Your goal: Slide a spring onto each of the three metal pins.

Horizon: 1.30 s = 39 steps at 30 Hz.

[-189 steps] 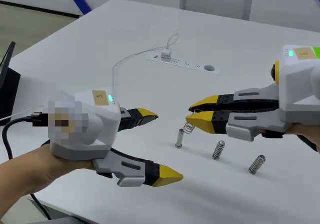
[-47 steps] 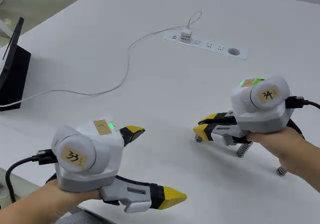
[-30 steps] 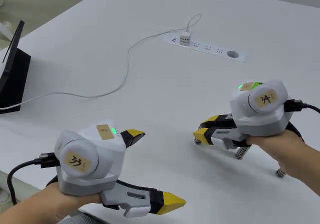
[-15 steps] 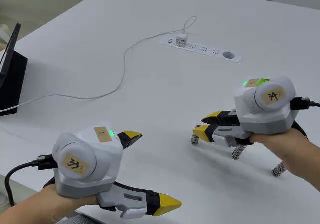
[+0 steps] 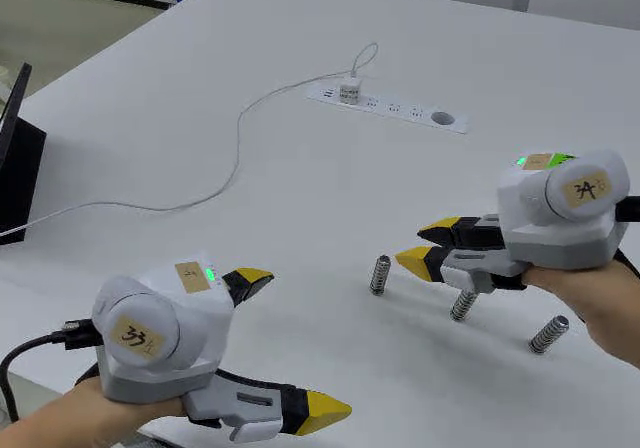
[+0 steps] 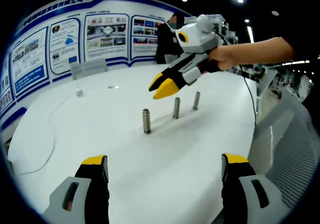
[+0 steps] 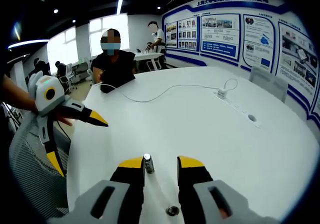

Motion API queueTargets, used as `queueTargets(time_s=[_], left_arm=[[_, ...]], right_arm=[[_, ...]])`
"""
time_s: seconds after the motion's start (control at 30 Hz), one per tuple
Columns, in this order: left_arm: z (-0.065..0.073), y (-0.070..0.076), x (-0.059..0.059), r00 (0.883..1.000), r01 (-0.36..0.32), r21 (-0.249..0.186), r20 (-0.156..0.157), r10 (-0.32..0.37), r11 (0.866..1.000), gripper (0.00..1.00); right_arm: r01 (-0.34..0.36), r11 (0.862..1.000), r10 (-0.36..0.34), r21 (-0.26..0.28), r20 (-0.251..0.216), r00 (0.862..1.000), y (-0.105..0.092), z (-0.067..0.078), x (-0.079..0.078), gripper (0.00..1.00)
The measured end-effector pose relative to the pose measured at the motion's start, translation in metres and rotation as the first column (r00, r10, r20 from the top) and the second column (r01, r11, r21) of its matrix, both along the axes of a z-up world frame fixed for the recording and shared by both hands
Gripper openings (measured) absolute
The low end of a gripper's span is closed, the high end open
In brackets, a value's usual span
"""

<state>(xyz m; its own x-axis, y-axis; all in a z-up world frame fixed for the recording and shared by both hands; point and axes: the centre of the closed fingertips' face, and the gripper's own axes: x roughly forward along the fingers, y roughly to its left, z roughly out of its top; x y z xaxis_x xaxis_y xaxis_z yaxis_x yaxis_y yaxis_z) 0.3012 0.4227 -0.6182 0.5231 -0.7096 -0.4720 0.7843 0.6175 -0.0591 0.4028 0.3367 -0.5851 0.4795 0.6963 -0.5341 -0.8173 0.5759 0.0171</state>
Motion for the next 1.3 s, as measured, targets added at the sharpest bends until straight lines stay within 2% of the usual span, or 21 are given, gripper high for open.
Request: queueTargets(time_s=[0.1,0.33,0.4,0.43,0.5,0.57,0.67,0.83,1.03,1.17,1.3], left_arm=[[0.002,0.0,0.001,1.0,-0.002,-0.005,0.007,0.002,1.0,0.96],[0.007,-0.001,0.001,1.0,0.001,0.0,0.031,-0.001,1.0,0.97],[0.011,0.0,0.004,0.998,-0.003,0.011,0.07,0.002,1.0,0.95],[0.013,0.001,0.005,0.997,-0.007,0.005,0.077,0.007,1.0,0.95],[0.02,0.001,0.007,0.997,-0.028,-0.039,0.076,0.031,0.999,0.95],[0.024,0.004,0.01,0.996,-0.042,-0.055,0.077,0.046,0.998,0.95],[0.034,0.005,0.013,0.994,-0.064,-0.117,0.082,0.074,0.991,0.95],[0.039,0.012,0.02,0.992,-0.079,-0.123,0.084,0.089,0.989,0.95],[0.06,0.012,0.028,0.989,-0.079,-0.132,0.113,0.094,0.988,0.95],[0.07,0.009,0.032,0.987,-0.077,-0.145,0.127,0.095,0.987,0.96],[0.075,0.009,0.034,0.986,-0.081,-0.152,0.133,0.102,0.985,0.96]], right_arm=[[0.023,0.999,-0.023,0.043,0.015,1.0,-0.011,0.013,-0.002,0.27],[0.071,0.993,-0.075,0.091,0.049,0.996,-0.043,0.031,-0.011,0.29],[0.089,0.991,-0.095,0.1,0.055,0.994,-0.054,0.034,-0.013,0.3],[0.096,0.99,-0.103,0.104,0.058,0.993,-0.059,0.035,-0.014,0.3],[0.105,0.988,-0.113,0.11,0.07,0.991,-0.068,0.037,-0.018,0.31],[0.122,0.986,-0.132,0.116,0.081,0.988,-0.079,0.037,-0.022,0.33],[0.143,0.979,-0.156,0.144,0.081,0.984,-0.093,0.039,-0.031,0.37],[0.172,0.971,-0.189,0.168,0.088,0.978,-0.112,0.046,-0.044,0.39],[0.229,0.954,-0.251,0.196,0.096,0.963,-0.137,0.055,-0.06,0.4],[0.256,0.946,-0.277,0.2,0.089,0.957,-0.149,0.054,-0.069,0.4],[0.273,0.94,-0.296,0.204,0.088,0.951,-0.157,0.053,-0.077,0.42]])
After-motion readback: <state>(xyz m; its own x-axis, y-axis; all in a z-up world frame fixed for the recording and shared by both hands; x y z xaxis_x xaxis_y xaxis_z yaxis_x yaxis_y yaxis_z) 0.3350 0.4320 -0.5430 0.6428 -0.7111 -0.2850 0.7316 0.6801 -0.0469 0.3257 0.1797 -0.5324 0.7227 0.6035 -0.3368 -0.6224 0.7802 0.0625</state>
